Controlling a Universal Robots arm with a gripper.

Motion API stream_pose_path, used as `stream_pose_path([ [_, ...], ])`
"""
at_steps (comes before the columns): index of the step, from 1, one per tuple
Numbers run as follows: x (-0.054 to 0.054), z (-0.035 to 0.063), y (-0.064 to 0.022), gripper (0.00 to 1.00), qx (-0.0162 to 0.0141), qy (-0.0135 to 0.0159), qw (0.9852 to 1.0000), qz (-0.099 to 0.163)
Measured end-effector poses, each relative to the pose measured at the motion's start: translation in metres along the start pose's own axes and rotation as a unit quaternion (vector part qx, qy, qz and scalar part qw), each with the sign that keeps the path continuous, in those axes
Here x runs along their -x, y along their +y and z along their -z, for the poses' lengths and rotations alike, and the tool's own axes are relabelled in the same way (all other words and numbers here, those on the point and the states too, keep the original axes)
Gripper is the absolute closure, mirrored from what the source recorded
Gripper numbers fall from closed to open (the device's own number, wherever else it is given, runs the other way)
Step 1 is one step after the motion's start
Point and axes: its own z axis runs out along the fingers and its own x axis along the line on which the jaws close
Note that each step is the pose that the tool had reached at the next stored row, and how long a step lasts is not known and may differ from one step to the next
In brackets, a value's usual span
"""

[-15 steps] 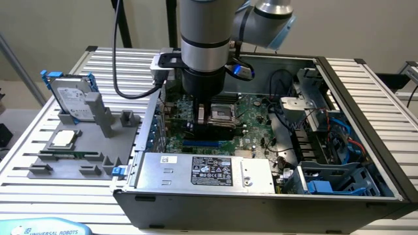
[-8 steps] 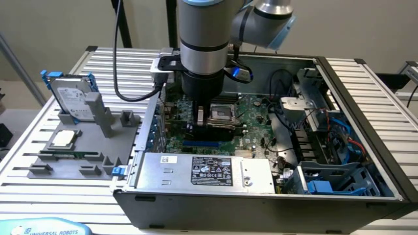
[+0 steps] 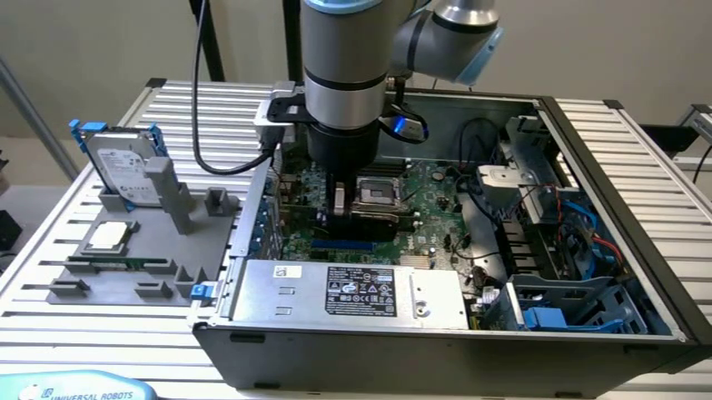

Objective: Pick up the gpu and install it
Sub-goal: 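Insert the gpu into the slot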

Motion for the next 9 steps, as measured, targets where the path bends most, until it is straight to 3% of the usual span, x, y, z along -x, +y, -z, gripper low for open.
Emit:
stream_pose_path([
  [9, 0.0033, -0.0031, 0.0008, 0.73, -0.0006, 0.0012, 1.0000, 0.004],
])
